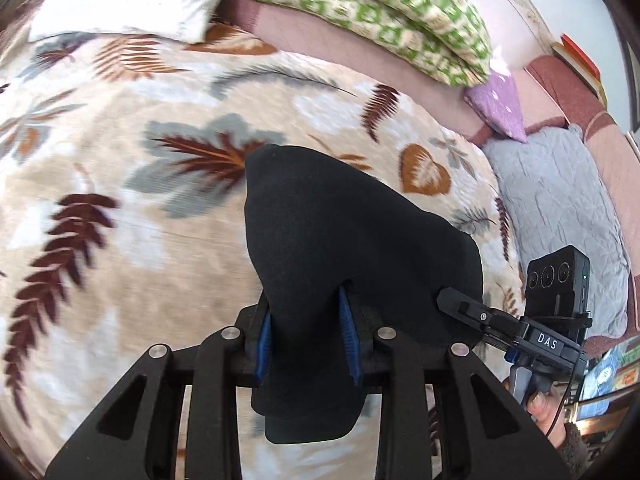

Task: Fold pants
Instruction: 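Lower the folded pants onto the quilt and open both grippers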

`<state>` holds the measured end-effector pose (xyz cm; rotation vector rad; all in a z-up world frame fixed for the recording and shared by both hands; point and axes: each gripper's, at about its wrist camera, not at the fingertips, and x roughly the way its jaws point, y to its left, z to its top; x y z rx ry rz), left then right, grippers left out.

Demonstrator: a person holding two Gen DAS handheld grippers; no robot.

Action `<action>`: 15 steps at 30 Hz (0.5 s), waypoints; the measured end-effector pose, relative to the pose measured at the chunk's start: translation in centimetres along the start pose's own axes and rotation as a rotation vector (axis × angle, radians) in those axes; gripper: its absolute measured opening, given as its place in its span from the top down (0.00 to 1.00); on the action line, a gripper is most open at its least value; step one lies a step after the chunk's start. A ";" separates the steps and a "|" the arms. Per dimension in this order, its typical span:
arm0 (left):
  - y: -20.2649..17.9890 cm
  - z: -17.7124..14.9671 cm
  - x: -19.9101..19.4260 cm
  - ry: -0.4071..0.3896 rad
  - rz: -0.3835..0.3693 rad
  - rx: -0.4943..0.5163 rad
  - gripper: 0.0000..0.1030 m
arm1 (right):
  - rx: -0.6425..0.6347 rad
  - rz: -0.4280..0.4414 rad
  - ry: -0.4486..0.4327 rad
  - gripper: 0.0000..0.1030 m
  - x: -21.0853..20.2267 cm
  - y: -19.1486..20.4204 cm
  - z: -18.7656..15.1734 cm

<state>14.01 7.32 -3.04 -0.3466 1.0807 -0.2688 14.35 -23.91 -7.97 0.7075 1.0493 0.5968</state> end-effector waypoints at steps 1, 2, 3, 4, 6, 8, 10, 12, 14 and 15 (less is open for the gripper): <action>1.1 0.2 -0.4 0.000 0.014 -0.007 0.74 | -0.004 0.005 0.009 0.64 1.1 0.9 -0.1; 2.0 0.4 -0.7 -0.002 0.029 -0.014 0.74 | -0.007 0.012 0.019 0.64 2.2 1.7 -0.2; 3.0 0.5 -0.9 -0.002 0.047 -0.018 0.74 | -0.013 0.016 0.026 0.64 3.4 2.5 -0.3; 4.1 0.7 -1.0 -0.001 0.066 -0.024 0.74 | -0.014 0.021 0.032 0.64 4.5 3.2 -0.4; 5.7 0.7 -0.6 0.011 0.105 -0.040 0.74 | -0.021 0.020 0.056 0.64 7.1 4.7 -0.3; 7.2 0.6 0.4 0.042 0.126 -0.049 0.72 | -0.050 -0.014 0.068 0.64 9.2 5.9 -0.4; 8.0 0.3 1.3 0.063 0.154 -0.059 0.66 | -0.092 -0.090 0.069 0.61 11.1 6.9 -0.6; 8.0 0.1 1.4 0.051 0.166 -0.053 0.59 | -0.170 -0.204 0.057 0.52 12.3 7.6 -1.1; 7.9 0.0 0.9 0.042 0.177 -0.050 0.53 | -0.222 -0.269 0.041 0.45 12.4 7.6 -1.4; 7.8 0.0 0.6 0.038 0.177 -0.051 0.53 | -0.219 -0.267 0.039 0.45 12.2 7.6 -1.4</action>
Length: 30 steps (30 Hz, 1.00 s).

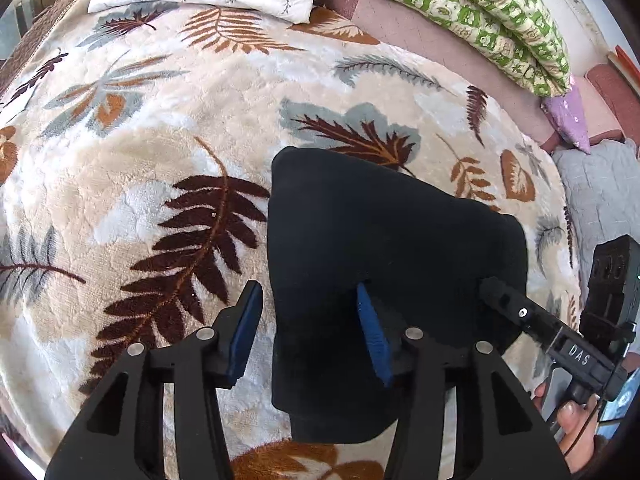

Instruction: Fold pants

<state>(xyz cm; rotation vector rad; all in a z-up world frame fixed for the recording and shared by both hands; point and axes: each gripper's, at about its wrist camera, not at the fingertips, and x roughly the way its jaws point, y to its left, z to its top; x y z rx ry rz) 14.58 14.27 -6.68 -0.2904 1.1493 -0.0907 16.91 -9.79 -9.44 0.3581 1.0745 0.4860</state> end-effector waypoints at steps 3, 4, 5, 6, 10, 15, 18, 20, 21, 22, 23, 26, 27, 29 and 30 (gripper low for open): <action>0.3 -0.2 -1.0 -0.011 0.038 -0.010 0.53 | 0.035 0.001 -0.028 0.42 -1.9 -0.8 0.0; 0.6 -0.4 -1.4 -0.013 0.046 -0.020 0.53 | 0.037 -0.003 -0.035 0.42 -2.8 -1.0 0.1; 1.0 -0.8 -1.9 -0.017 0.057 -0.030 0.53 | 0.038 -0.007 -0.040 0.42 -3.7 -1.0 0.1; 1.1 -1.2 -2.3 -0.023 0.069 -0.035 0.53 | 0.033 -0.022 -0.053 0.42 -4.8 -0.9 0.0; 0.6 -3.5 -4.1 -0.069 0.144 -0.021 0.53 | -0.037 -0.083 -0.063 0.35 -8.0 1.2 -1.3; -1.7 -7.5 -5.3 -0.115 0.285 0.056 0.52 | -0.101 -0.274 -0.092 0.03 -10.1 4.5 -5.8; -2.8 -9.6 -6.0 -0.161 0.335 0.065 0.52 | -0.122 -0.413 -0.148 0.00 -11.2 5.7 -8.7; -3.4 -11.0 -6.4 -0.199 0.348 0.060 0.52 | -0.146 -0.451 -0.149 0.00 -12.0 6.0 -10.2; -3.8 -11.6 -6.5 -0.212 0.356 0.062 0.52 | -0.151 -0.481 -0.158 0.00 -12.4 6.1 -11.1; -4.2 -12.3 -6.6 -0.227 0.362 0.066 0.52 | -0.153 -0.503 -0.177 0.00 -12.9 6.2 -11.9; -4.5 -12.6 -6.7 -0.235 0.362 0.069 0.52 | -0.156 -0.503 -0.193 0.00 -13.3 6.3 -12.4; -5.4 -13.8 -6.7 -0.231 0.346 0.076 0.52 | -0.165 -0.516 -0.218 0.00 -14.5 6.5 -14.2; -5.6 -14.0 -6.7 -0.228 0.338 0.075 0.52 | -0.166 -0.517 -0.225 0.00 -14.9 6.4 -14.6; -5.7 -14.5 -6.6 -0.222 0.318 0.065 0.52 | -0.162 -0.519 -0.234 0.00 -15.4 6.3 -15.0; -5.7 -14.7 -6.7 -0.222 0.310 0.060 0.52 | -0.159 -0.516 -0.240 0.00 -15.7 6.2 -15.2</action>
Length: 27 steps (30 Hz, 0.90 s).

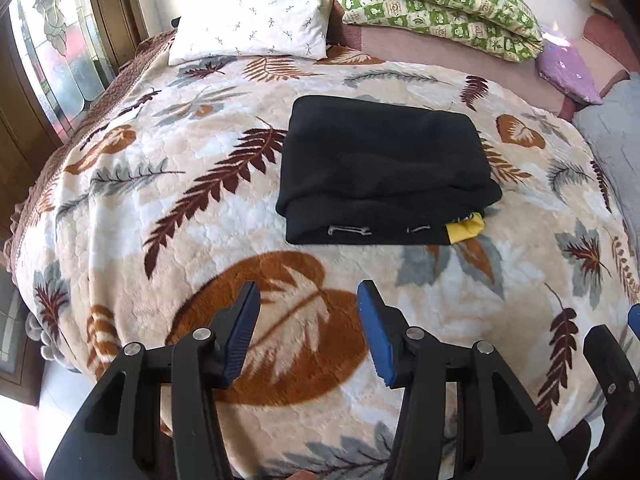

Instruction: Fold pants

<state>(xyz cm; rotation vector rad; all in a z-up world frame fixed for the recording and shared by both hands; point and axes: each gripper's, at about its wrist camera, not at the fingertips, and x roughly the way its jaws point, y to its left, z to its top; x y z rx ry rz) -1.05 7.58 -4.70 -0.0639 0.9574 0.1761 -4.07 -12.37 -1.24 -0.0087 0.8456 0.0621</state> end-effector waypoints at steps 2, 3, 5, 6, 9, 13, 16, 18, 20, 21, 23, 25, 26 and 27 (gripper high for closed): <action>-0.2 -0.4 -0.3 -0.003 -0.008 -0.002 0.52 | 0.014 0.002 -0.004 0.00 -0.3 -0.3 -0.1; -0.2 -0.4 -0.5 -0.007 -0.007 0.001 0.52 | 0.019 0.001 -0.007 0.00 -0.5 -0.4 -0.1; -0.2 -0.6 -0.7 -0.015 -0.010 0.000 0.52 | 0.026 0.000 -0.021 0.00 -0.9 -0.5 -0.2; -0.2 -0.7 -0.9 -0.020 -0.011 -0.002 0.52 | 0.025 -0.004 -0.025 0.00 -1.0 -0.5 -0.2; -0.1 -0.7 -1.2 -0.030 -0.020 -0.007 0.52 | 0.018 -0.011 -0.038 0.00 -1.2 -0.4 -0.1; 0.0 -0.7 -1.4 -0.029 -0.029 -0.015 0.52 | 0.014 -0.007 -0.037 0.00 -1.1 -0.2 -0.2; 0.0 -0.7 -1.4 -0.026 -0.040 -0.011 0.52 | 0.022 -0.002 -0.025 0.00 -0.9 -0.2 -0.3; -0.1 -0.6 -1.5 -0.031 -0.051 -0.010 0.52 | 0.030 0.000 -0.017 0.00 -0.8 -0.3 -0.5; -0.2 -0.5 -1.7 -0.042 -0.063 -0.004 0.52 | 0.034 0.003 -0.008 0.00 -0.6 -0.4 -0.5; -0.2 -0.4 -1.8 -0.051 -0.070 0.000 0.52 | 0.035 0.003 -0.006 0.00 -0.6 -0.4 -0.6; -0.3 -0.2 -2.2 -0.067 -0.087 0.002 0.52 | 0.036 0.005 -0.002 0.00 -0.5 -0.3 -0.6; -0.5 0.0 -2.5 -0.083 -0.094 0.010 0.52 | 0.036 0.006 0.003 0.00 -0.4 -0.3 -0.6; -0.5 0.1 -2.7 -0.093 -0.097 0.015 0.52 | 0.037 0.006 0.005 0.00 -0.3 -0.4 -0.6; -0.6 0.1 -2.8 -0.097 -0.100 0.019 0.52 | 0.039 0.007 0.006 0.00 -0.3 -0.4 -0.7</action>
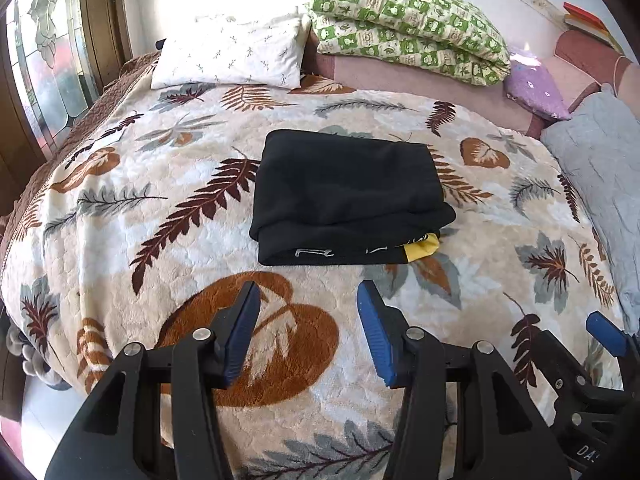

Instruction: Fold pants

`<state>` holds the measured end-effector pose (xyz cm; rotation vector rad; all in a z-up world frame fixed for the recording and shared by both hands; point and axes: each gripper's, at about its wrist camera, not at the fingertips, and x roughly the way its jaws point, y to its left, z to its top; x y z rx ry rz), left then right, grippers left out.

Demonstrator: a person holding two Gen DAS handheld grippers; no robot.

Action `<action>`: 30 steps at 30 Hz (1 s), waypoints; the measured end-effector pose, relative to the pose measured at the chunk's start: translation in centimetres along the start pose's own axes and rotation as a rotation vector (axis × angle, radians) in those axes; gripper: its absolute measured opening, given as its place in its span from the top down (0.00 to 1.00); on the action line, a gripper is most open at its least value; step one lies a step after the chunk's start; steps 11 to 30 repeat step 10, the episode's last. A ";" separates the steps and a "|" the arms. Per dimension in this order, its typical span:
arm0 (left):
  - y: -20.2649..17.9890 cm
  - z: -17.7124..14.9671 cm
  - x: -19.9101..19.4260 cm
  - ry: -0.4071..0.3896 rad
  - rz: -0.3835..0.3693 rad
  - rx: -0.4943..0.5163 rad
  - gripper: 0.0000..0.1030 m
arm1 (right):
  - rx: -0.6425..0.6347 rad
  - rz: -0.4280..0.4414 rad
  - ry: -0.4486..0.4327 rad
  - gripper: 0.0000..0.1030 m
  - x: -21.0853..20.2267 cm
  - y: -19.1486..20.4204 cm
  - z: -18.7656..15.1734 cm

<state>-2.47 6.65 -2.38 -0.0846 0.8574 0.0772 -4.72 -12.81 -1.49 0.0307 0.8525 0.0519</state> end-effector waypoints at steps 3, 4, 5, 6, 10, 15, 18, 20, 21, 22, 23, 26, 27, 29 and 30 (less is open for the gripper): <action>-0.2 0.0 -0.1 0.004 -0.003 0.004 0.49 | 0.006 0.002 0.002 0.00 0.1 -0.1 0.0; -0.3 0.0 -0.1 0.003 0.002 0.006 0.48 | 0.007 0.001 0.002 0.00 0.0 -0.1 0.0; -0.4 -0.1 -0.1 0.003 0.008 0.010 0.48 | 0.008 0.001 0.001 0.00 0.0 -0.2 0.0; -0.5 0.0 -0.1 0.003 0.012 0.013 0.48 | 0.008 0.000 0.001 0.00 0.0 -0.2 0.1; -0.7 -0.1 -0.3 0.003 0.017 0.019 0.48 | 0.008 0.001 0.003 0.00 0.1 -0.2 0.1; -0.7 -0.1 -0.3 0.003 0.017 0.019 0.48 | 0.008 0.001 0.003 0.00 0.1 -0.2 0.1; -0.7 -0.1 -0.3 0.003 0.017 0.019 0.48 | 0.008 0.001 0.003 0.00 0.1 -0.2 0.1; -0.7 -0.1 -0.3 0.003 0.017 0.019 0.48 | 0.008 0.001 0.003 0.00 0.1 -0.2 0.1; -0.7 -0.1 -0.3 0.003 0.017 0.019 0.48 | 0.008 0.001 0.003 0.00 0.1 -0.2 0.1; -0.7 -0.1 -0.3 0.003 0.017 0.019 0.48 | 0.008 0.001 0.003 0.00 0.1 -0.2 0.1; -0.7 -0.1 -0.3 0.003 0.017 0.019 0.48 | 0.008 0.001 0.003 0.00 0.1 -0.2 0.1; -0.7 -0.1 -0.3 0.003 0.017 0.019 0.48 | 0.008 0.001 0.003 0.00 0.1 -0.2 0.1; -0.7 -0.1 -0.3 0.003 0.017 0.019 0.48 | 0.008 0.001 0.003 0.00 0.1 -0.2 0.1; -0.7 -0.1 -0.3 0.003 0.017 0.019 0.48 | 0.008 0.001 0.003 0.00 0.1 -0.2 0.1; -0.7 -0.1 -0.3 0.003 0.017 0.019 0.48 | 0.008 0.001 0.003 0.00 0.1 -0.2 0.1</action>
